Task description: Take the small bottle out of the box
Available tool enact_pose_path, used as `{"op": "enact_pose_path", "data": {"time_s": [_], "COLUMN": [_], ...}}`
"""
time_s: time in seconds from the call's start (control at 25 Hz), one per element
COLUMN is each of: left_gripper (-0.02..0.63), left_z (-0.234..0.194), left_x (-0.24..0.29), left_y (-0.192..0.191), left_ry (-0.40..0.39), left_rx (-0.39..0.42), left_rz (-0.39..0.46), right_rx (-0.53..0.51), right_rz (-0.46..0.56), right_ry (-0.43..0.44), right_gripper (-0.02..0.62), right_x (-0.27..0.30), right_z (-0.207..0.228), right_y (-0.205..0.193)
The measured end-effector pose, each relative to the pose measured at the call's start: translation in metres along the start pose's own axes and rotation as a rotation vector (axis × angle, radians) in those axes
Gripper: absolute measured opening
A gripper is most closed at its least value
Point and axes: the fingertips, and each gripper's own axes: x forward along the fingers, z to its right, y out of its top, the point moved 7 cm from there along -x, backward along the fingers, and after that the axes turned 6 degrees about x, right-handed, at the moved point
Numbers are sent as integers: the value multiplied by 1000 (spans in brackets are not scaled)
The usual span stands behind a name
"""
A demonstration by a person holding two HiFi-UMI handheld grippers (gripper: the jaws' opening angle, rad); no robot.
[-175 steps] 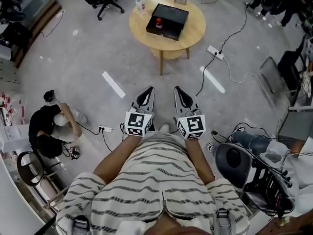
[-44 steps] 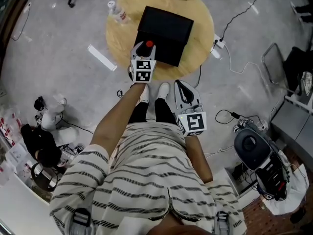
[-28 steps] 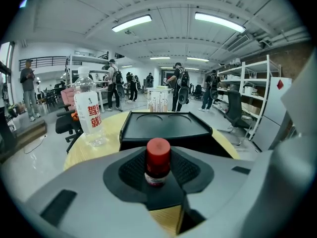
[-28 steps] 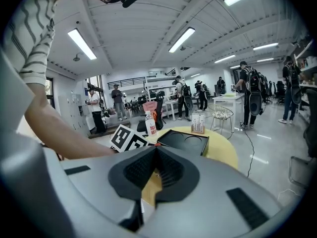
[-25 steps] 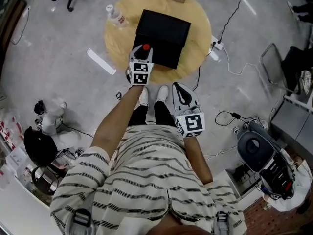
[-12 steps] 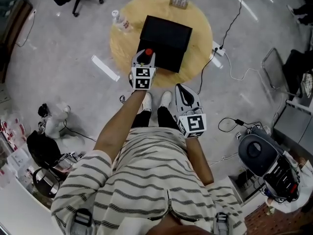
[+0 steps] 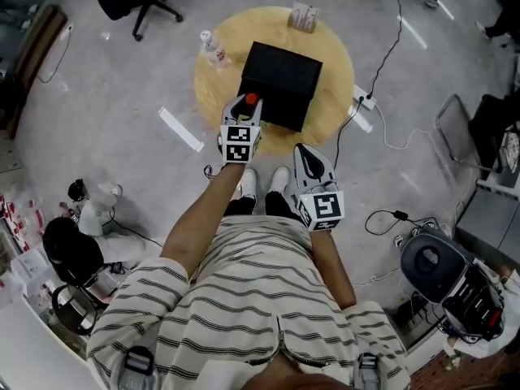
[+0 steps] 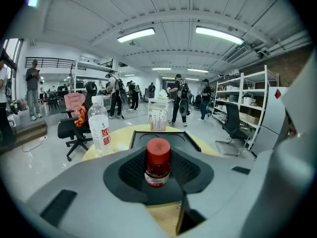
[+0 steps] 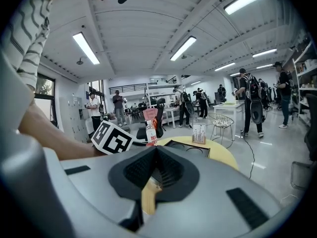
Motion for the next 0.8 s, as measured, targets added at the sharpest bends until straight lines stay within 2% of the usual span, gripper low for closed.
{"op": "enact_pose_path", "data": {"time_s": [0.8], "left_gripper": [152], "left_z": [18], "left_x": [-60], "left_y": [26], "left_ry": [-56], "left_rx": [50], "left_rz": [100], "right_rx": [-47], "right_rz": [66], "right_ry": [20], "right_gripper": [11], "right_x": [3], "right_z": [-13], "right_y": [20]}}
